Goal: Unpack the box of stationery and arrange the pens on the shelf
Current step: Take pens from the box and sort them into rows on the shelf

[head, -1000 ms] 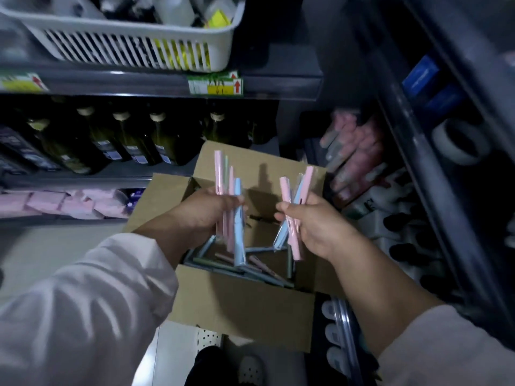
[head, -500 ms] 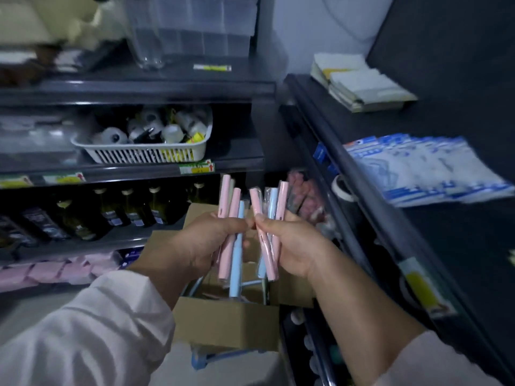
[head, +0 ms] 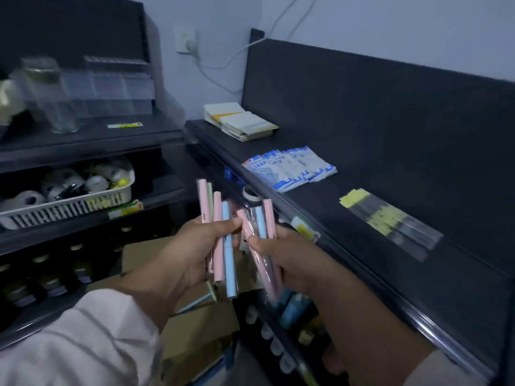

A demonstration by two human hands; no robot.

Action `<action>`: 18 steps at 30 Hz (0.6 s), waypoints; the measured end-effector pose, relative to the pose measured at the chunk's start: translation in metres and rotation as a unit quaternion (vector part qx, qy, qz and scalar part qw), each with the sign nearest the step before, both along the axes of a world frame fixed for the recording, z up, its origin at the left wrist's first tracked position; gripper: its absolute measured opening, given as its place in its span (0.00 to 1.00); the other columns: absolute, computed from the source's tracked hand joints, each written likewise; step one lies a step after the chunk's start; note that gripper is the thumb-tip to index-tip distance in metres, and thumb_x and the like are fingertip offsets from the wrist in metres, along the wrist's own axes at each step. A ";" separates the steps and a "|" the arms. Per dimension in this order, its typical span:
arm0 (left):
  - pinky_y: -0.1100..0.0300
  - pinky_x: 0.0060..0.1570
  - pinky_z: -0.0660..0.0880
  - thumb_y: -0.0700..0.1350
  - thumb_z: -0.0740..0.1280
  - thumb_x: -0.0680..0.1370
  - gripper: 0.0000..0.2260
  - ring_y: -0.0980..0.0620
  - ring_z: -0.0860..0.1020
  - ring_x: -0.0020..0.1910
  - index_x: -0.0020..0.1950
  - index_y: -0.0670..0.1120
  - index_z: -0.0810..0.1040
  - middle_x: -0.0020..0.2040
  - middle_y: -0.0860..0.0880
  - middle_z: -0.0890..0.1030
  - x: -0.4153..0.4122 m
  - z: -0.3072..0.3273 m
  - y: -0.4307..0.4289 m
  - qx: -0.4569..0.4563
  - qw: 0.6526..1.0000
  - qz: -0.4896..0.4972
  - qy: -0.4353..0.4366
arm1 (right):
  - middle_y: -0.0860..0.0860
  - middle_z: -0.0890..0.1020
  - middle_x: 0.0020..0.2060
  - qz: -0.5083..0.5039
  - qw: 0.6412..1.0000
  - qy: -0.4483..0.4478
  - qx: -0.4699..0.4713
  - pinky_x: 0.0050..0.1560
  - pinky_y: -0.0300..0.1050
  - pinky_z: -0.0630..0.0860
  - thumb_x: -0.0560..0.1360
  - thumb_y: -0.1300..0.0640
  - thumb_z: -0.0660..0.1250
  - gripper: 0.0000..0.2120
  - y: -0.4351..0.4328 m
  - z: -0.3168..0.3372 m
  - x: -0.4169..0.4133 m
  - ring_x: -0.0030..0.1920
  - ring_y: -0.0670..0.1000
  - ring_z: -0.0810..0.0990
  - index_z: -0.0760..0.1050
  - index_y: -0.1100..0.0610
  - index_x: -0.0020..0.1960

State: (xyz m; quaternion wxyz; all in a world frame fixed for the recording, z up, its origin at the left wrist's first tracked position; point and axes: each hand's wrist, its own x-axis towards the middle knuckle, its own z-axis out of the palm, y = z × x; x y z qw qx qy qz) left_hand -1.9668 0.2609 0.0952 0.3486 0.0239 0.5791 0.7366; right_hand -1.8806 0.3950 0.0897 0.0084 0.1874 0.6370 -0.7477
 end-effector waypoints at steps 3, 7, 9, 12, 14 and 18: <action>0.41 0.52 0.77 0.40 0.73 0.71 0.15 0.47 0.79 0.36 0.56 0.37 0.79 0.38 0.42 0.81 0.027 0.006 0.009 -0.008 0.999 -0.031 0.019 | 0.51 0.84 0.39 -0.040 0.998 -0.007 0.056 0.37 0.38 0.77 0.77 0.62 0.66 0.05 -0.001 0.008 0.045 0.36 0.46 0.82 0.79 0.55 0.51; 0.55 0.27 0.78 0.36 0.69 0.73 0.03 0.48 0.80 0.25 0.46 0.38 0.79 0.29 0.42 0.81 0.078 0.017 0.031 -0.006 0.993 -0.111 0.027 | 0.49 0.82 0.39 -0.091 0.990 -0.028 0.105 0.36 0.36 0.74 0.77 0.58 0.67 0.07 0.001 0.012 0.106 0.36 0.44 0.79 0.80 0.57 0.54; 0.59 0.28 0.78 0.36 0.69 0.73 0.04 0.48 0.81 0.28 0.47 0.40 0.80 0.31 0.43 0.82 0.103 0.019 0.042 -0.020 0.989 -0.134 0.051 | 0.53 0.82 0.45 -0.127 0.984 -0.041 0.118 0.40 0.38 0.74 0.77 0.56 0.67 0.06 0.004 0.012 0.139 0.43 0.50 0.79 0.81 0.55 0.52; 0.62 0.28 0.76 0.37 0.68 0.74 0.04 0.50 0.81 0.29 0.47 0.41 0.81 0.34 0.43 0.81 0.141 0.020 0.059 -0.025 0.982 -0.165 0.084 | 0.59 0.82 0.48 -0.204 0.972 -0.052 0.105 0.44 0.45 0.74 0.78 0.52 0.66 0.10 0.012 0.014 0.192 0.45 0.54 0.78 0.79 0.57 0.53; 0.61 0.31 0.77 0.37 0.68 0.74 0.04 0.50 0.81 0.31 0.47 0.42 0.81 0.36 0.43 0.81 0.170 0.022 0.071 -0.029 0.978 -0.184 0.092 | 0.56 0.81 0.49 -0.259 0.961 -0.056 0.081 0.46 0.49 0.74 0.78 0.50 0.65 0.11 0.018 0.017 0.232 0.46 0.55 0.78 0.79 0.56 0.53; 0.56 0.38 0.76 0.40 0.66 0.76 0.04 0.52 0.82 0.31 0.50 0.43 0.79 0.35 0.45 0.81 0.242 0.024 0.099 -0.021 0.969 -0.229 0.095 | 0.49 0.78 0.50 -0.376 0.924 -0.046 0.056 0.44 0.47 0.76 0.78 0.50 0.64 0.11 0.031 0.021 0.330 0.46 0.49 0.77 0.77 0.53 0.57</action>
